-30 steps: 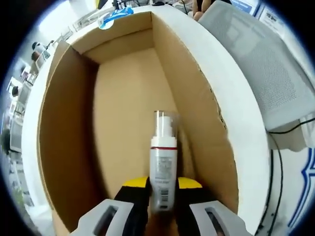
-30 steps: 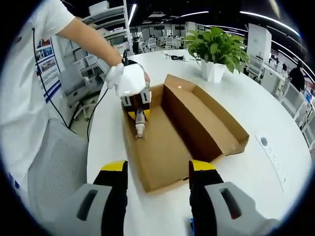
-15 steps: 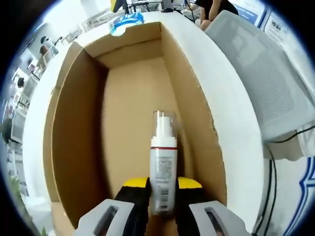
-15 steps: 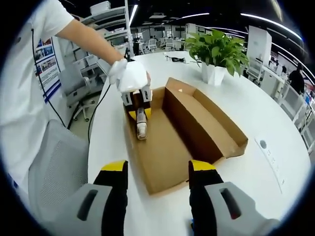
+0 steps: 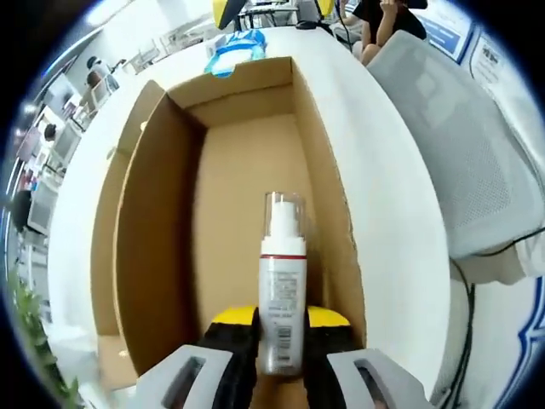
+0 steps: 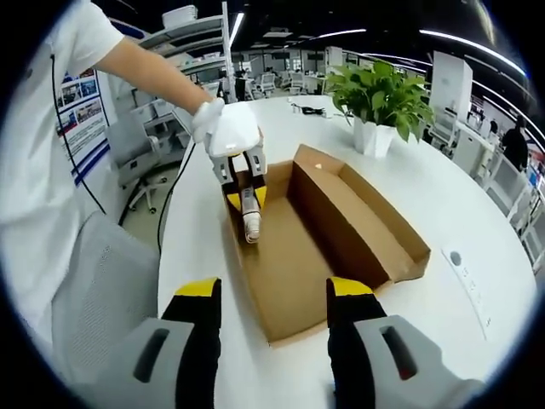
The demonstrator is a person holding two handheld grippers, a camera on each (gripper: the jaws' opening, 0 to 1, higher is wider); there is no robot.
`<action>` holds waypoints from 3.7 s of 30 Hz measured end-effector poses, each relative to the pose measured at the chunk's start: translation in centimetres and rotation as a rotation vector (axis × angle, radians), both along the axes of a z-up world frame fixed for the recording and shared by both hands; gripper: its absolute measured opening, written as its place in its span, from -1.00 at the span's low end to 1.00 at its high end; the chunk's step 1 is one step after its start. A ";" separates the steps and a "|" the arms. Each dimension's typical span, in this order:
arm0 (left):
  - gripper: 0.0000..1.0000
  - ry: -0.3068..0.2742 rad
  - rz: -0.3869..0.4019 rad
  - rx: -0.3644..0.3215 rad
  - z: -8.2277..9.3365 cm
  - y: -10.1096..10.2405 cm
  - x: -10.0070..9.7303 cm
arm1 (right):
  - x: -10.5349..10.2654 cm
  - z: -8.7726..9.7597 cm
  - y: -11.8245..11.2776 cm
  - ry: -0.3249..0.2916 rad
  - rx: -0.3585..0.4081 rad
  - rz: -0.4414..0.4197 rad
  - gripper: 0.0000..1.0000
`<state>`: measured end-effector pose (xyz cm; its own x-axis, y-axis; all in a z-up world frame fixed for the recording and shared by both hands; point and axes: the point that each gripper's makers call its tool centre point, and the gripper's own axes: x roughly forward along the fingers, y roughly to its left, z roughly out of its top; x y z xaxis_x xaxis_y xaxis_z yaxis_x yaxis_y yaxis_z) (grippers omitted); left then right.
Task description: Operate the shoe box by opening the lid, removing the specified soft item, and placing it in the target area until the item is outside and the box remains undamaged.
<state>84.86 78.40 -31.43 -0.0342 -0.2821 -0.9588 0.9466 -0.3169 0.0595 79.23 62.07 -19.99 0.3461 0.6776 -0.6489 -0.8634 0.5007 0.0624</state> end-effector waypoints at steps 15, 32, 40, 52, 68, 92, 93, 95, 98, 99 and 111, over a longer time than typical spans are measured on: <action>-0.63 -0.025 0.133 -0.101 3.4 -2.1 0.4 | -1.3 2.4 -1.0 -0.029 0.027 -0.014 -0.07; -0.63 0.037 0.364 -0.411 9.4 -8.9 -2.2 | -2.8 5.6 -2.8 -0.061 0.061 -0.050 -0.05; -0.63 0.071 0.423 -0.547 11.7 -12.8 -3.9 | -3.4 6.9 -3.3 -0.087 0.079 -0.080 -0.05; -0.63 0.162 0.516 -0.777 16.2 -17.5 -5.5 | -2.0 9.9 -5.6 -0.170 0.167 -0.215 -0.06; -0.63 0.253 0.576 -0.989 20.4 -22.8 -8.0 | -0.5 13.3 -7.7 -0.187 0.443 -0.438 -0.15; -0.63 0.309 0.576 -1.059 21.8 -28.0 -10.7 | -1.4 14.4 -9.9 -0.138 0.625 -0.421 -0.45; -0.63 0.310 0.576 -1.062 21.8 -28.1 -10.8 | -1.5 14.5 -9.9 -0.137 0.635 -0.415 -0.47; -0.63 0.313 0.584 -1.069 21.9 -28.5 -10.8 | -1.6 14.6 -10.1 -0.141 0.638 -0.410 -0.50; -0.63 0.321 0.593 -1.082 21.9 -29.1 -10.8 | -1.6 14.6 -10.9 -0.148 0.644 -0.408 -0.51; -0.63 0.325 0.593 -1.087 21.9 -29.3 -10.9 | -1.6 14.7 -11.2 -0.148 0.649 -0.407 -0.51; -0.61 0.322 0.583 -1.103 21.8 -32.2 -10.6 | -1.5 14.4 -13.2 -0.188 0.679 -0.402 -0.56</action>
<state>74.28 46.19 -9.64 0.1762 -0.9674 -0.1818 0.9485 0.2163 -0.2314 77.72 48.91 -5.54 0.7092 0.7034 -0.0478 -0.6518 0.6800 0.3359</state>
